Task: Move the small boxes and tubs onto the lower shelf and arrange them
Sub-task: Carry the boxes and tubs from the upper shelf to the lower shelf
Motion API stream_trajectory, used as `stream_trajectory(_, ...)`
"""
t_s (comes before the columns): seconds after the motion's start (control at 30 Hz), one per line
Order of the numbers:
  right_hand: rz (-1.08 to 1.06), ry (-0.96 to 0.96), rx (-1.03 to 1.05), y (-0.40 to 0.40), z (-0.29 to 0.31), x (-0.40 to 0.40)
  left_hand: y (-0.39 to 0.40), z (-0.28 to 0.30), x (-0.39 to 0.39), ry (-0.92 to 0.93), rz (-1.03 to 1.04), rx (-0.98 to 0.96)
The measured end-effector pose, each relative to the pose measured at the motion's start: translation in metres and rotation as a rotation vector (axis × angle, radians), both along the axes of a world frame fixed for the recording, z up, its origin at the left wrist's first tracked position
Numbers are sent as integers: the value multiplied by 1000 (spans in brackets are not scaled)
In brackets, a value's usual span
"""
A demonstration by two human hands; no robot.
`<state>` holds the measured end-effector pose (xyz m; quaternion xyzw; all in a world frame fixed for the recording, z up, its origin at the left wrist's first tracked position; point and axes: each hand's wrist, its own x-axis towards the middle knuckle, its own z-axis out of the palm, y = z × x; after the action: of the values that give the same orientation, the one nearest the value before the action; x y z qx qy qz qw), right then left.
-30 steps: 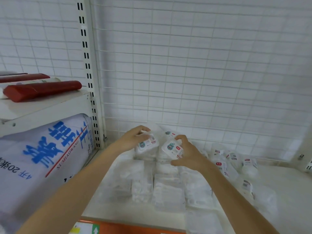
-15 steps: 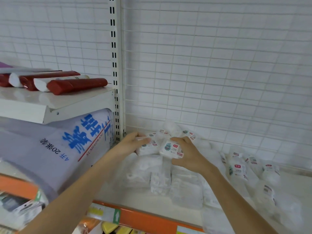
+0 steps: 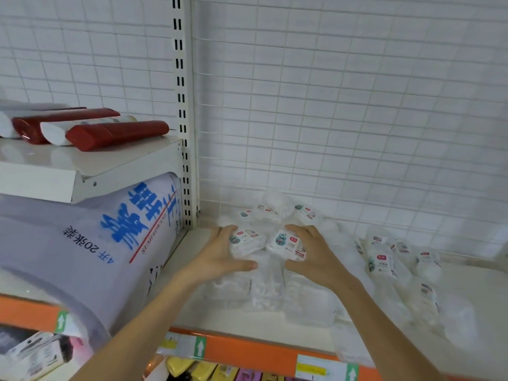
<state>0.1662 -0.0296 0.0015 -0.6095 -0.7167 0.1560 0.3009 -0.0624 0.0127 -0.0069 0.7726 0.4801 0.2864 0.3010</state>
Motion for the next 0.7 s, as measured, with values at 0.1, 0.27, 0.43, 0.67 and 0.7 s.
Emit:
stream_trajectory(0.1,-77,41,20,-9,-5,10,0,-7,15,-51,35,62)
stream_trajectory(0.27,-181,31,62,-25,-1,25,10,-3,46,5,-23,131)
stream_trajectory(0.43,-220,27,75,-45,1,43,11,-1,81,-70,-55,19)
stream_trajectory(0.67,-267,21,86,-80,4,86,4,6,104,-73,-153,163)
stream_trajectory(0.7,-274,28,87,-85,5,95,1,9,105,-89,-193,163)
